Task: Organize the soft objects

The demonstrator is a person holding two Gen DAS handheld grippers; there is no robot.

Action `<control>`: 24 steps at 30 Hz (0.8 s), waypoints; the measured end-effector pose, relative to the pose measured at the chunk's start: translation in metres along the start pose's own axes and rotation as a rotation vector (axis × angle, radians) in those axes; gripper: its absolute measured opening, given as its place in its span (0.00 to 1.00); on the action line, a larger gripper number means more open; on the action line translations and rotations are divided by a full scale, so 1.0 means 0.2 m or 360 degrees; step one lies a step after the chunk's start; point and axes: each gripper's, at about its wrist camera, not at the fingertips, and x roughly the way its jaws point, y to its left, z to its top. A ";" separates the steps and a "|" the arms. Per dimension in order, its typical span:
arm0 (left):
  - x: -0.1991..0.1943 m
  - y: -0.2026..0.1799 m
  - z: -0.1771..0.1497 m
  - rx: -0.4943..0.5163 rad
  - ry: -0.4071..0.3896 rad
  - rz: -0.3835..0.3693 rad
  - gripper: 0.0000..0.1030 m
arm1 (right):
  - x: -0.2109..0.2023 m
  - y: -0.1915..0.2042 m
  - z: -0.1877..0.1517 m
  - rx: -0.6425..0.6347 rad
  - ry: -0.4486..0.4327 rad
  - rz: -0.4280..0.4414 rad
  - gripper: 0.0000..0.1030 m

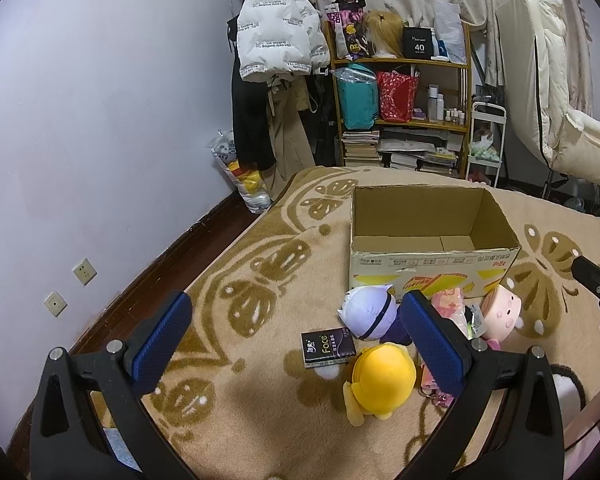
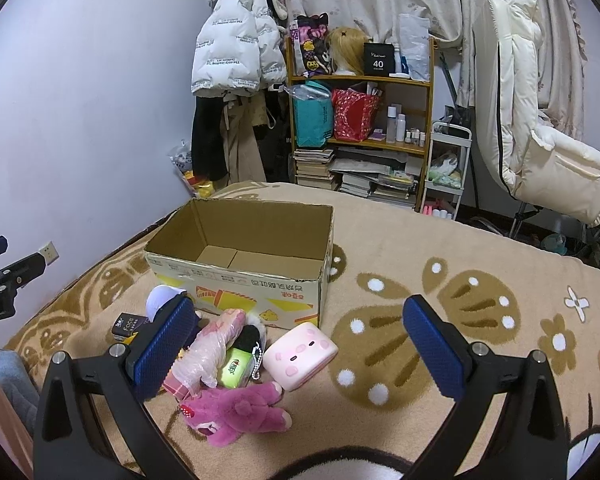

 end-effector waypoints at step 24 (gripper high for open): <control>0.00 0.00 0.00 0.0004 0.0012 0.0000 1.00 | 0.00 0.00 0.00 -0.0001 0.0000 0.0001 1.00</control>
